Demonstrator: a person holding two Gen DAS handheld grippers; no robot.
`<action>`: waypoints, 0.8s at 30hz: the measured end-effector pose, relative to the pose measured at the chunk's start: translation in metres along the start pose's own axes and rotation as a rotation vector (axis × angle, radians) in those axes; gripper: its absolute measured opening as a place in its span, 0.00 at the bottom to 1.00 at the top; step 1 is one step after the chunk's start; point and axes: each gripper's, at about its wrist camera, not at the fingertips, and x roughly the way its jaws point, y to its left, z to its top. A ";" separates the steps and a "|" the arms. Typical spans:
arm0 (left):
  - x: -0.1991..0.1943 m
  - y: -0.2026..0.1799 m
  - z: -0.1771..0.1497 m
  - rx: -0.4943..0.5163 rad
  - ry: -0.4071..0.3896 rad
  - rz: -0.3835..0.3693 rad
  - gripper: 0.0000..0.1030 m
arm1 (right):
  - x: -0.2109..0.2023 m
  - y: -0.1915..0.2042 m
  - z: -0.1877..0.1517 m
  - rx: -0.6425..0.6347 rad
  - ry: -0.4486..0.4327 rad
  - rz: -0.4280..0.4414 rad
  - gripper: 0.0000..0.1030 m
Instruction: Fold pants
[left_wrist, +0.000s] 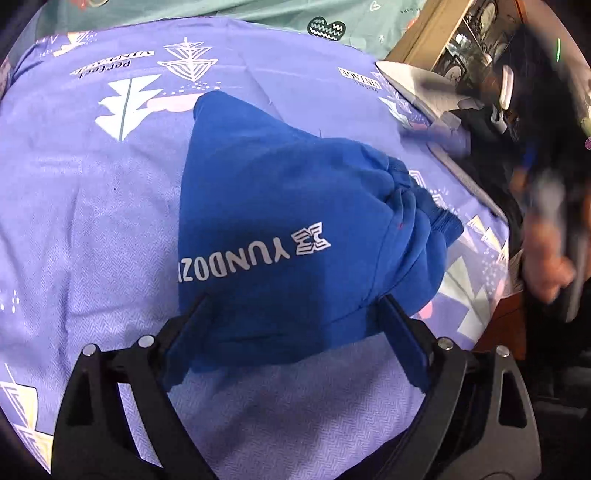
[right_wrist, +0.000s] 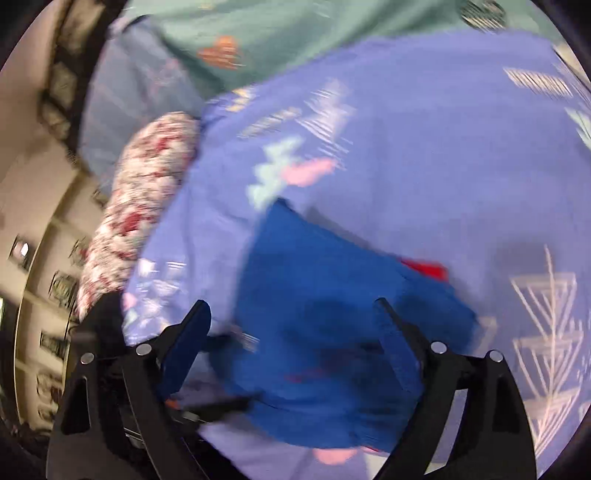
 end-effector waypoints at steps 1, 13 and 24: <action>0.000 -0.002 -0.001 0.008 0.000 0.008 0.89 | 0.009 0.009 0.008 -0.008 0.017 0.027 0.88; -0.010 -0.001 -0.003 0.031 -0.048 -0.026 0.89 | 0.083 -0.027 0.024 0.175 0.147 0.094 0.85; -0.019 0.077 0.052 -0.130 -0.043 -0.113 0.98 | -0.049 -0.092 -0.075 0.244 0.045 -0.133 0.99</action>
